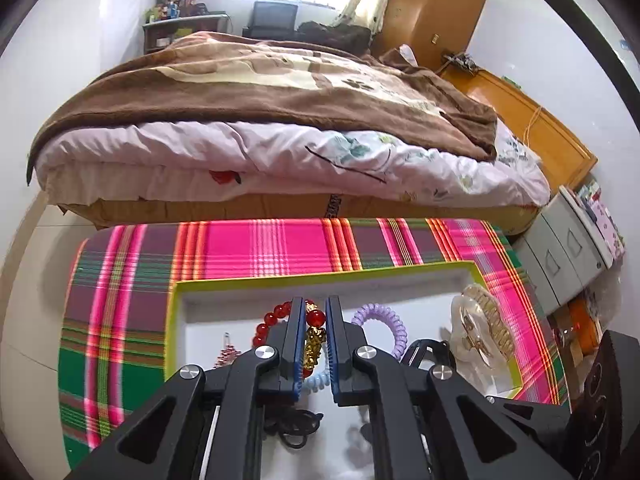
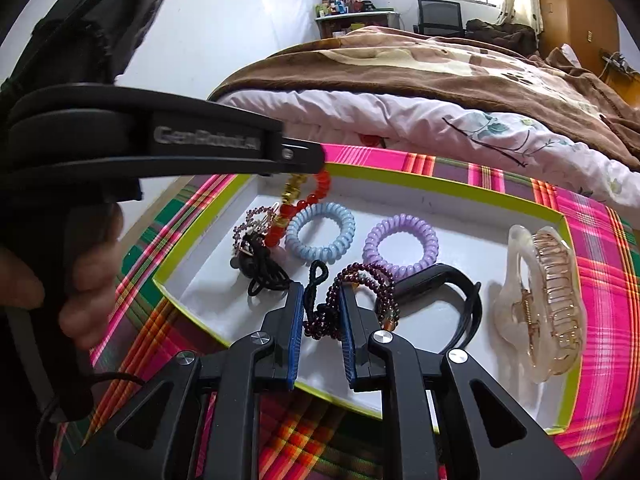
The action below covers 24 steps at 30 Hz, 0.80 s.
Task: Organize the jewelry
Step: 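Lower both bracelets into the box and open both grippers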
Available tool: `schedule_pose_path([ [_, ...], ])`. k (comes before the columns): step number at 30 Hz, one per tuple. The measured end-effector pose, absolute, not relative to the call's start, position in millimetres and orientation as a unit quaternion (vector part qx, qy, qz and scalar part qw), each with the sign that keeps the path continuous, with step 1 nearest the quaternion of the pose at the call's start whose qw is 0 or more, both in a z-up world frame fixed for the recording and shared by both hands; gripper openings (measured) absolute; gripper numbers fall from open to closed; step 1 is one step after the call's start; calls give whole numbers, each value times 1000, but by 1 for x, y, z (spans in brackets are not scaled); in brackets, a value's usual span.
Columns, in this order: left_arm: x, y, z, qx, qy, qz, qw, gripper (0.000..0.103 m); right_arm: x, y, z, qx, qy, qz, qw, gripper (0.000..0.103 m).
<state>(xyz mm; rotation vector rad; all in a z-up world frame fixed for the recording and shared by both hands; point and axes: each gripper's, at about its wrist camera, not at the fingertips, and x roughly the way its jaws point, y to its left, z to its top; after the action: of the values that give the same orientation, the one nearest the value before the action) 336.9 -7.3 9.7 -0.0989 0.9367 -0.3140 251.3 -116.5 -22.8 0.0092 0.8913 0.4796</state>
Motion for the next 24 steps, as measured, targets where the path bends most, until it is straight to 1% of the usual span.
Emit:
schedule_pose_path([
  [8,341,-20,-6,-39,470,-153,868,10,256,-117,-31,14,441,237,866,18],
  [24,350,-16,-16,-50,487,-147,859,10,258,-118,-36,12,447,240,862,18],
])
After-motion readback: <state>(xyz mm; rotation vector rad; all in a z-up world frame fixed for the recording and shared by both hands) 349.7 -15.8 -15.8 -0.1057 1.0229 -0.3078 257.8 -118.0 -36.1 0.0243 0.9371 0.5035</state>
